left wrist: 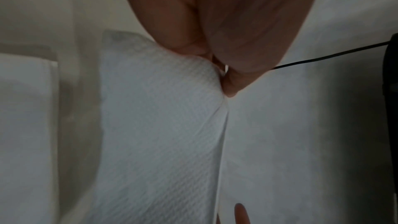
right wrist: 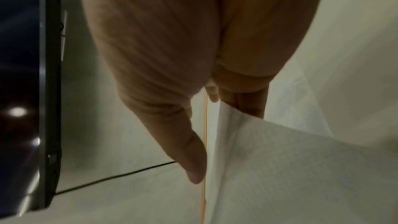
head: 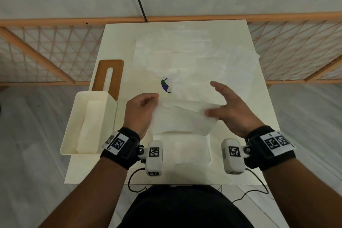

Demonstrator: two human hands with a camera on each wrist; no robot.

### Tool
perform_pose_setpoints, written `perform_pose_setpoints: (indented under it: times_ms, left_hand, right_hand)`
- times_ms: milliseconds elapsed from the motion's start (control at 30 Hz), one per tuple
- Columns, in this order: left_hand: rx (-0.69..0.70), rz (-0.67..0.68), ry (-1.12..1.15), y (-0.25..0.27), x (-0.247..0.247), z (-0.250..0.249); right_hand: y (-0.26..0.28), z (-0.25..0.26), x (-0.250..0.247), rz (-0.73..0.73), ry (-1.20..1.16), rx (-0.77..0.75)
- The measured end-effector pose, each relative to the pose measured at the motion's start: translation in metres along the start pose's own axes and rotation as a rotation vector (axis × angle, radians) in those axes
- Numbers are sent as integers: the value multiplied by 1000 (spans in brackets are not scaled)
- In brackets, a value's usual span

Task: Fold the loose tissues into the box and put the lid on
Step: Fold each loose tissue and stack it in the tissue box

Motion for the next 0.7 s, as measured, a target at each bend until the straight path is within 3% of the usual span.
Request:
perform_pose_setpoints:
  times_ms: [100, 167, 333, 500, 700]
  left_hand:
    - [-24, -2, 52, 4, -2, 2]
    - [-30, 16, 53, 6, -3, 4]
    - [38, 66, -125, 7, -11, 5]
    - [129, 78, -335, 4, -12, 9]
    - [232, 72, -443, 3, -12, 12]
  right_hand:
    - [3, -7, 8, 64, 220, -22]
    - [3, -10, 11, 40, 236, -35]
    - [-1, -6, 5, -99, 244, -131]
    - [-6, -7, -4, -131, 399, -171]
    - [-4, -8, -2, -168, 519, -327]
Point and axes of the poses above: each hand's wrist, its own y-axis away from the middle knuckle, its own x-axis out of the palm, z = x × y, the point moved 4 cm from there along -y, towards the middle knuckle, and after that the axes turned 13 degrees about -y, right-handed, at the moved point
